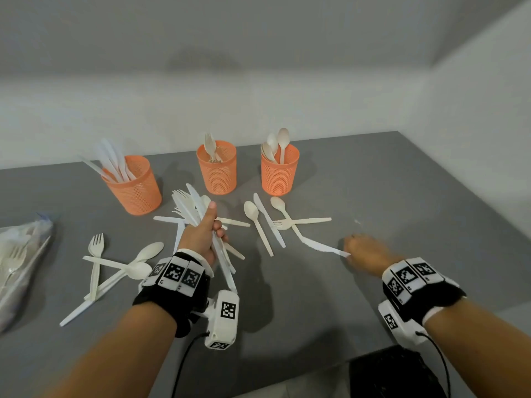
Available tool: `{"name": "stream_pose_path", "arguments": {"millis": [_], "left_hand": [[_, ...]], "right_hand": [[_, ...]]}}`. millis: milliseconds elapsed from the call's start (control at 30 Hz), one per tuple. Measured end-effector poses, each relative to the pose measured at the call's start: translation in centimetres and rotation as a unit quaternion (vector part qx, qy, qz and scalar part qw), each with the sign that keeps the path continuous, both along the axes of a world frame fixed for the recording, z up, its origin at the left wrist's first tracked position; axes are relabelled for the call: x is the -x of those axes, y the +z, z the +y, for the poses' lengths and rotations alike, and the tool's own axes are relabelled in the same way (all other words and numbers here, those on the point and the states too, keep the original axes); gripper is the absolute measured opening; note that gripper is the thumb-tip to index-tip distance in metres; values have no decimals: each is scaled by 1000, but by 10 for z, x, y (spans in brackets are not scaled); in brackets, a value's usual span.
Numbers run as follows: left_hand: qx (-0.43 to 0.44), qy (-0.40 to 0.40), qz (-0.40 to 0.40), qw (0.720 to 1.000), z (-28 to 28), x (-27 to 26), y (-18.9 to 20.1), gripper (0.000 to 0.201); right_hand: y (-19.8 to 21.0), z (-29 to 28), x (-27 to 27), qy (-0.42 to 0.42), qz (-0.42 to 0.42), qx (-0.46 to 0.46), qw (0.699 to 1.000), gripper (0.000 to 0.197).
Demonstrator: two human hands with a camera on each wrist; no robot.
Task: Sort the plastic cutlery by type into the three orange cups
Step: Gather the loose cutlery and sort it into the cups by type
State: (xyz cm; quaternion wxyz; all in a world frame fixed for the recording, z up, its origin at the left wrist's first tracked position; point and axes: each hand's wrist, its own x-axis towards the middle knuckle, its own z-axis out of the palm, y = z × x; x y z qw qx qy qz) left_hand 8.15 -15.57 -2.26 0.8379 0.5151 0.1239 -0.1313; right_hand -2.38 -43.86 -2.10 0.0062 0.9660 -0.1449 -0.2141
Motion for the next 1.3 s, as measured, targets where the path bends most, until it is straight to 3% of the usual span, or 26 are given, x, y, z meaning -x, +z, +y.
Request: {"name": "stream_pose_path", "arguments": {"millis": [167, 300, 533, 667, 833, 1033, 1300], "left_hand": [[-8, -6, -3, 1000, 5, 1, 2, 29], [-10, 0, 6, 1000, 9, 5, 3, 28], [-10, 2, 6, 1000, 18, 11, 4, 27], [-15, 5, 14, 1000, 28, 14, 3, 28], [-11, 10, 29, 999, 39, 14, 2, 28], [-10, 3, 23, 1000, 51, 14, 3, 27], [-9, -27, 25, 999, 57, 12, 1, 29]], "right_hand": [[18, 13, -7, 72, -61, -124, 988, 16], [15, 24, -36, 56, -157, -194, 967, 23], [-13, 66, -78, -55, -98, -21, 993, 35], [-14, 97, -84, -90, -99, 9, 991, 38], [-14, 132, -90, -89, -74, -22, 993, 82], [-17, 150, -96, -128, -119, -111, 978, 36], [-11, 147, -82, -102, -120, -158, 975, 33]]}}
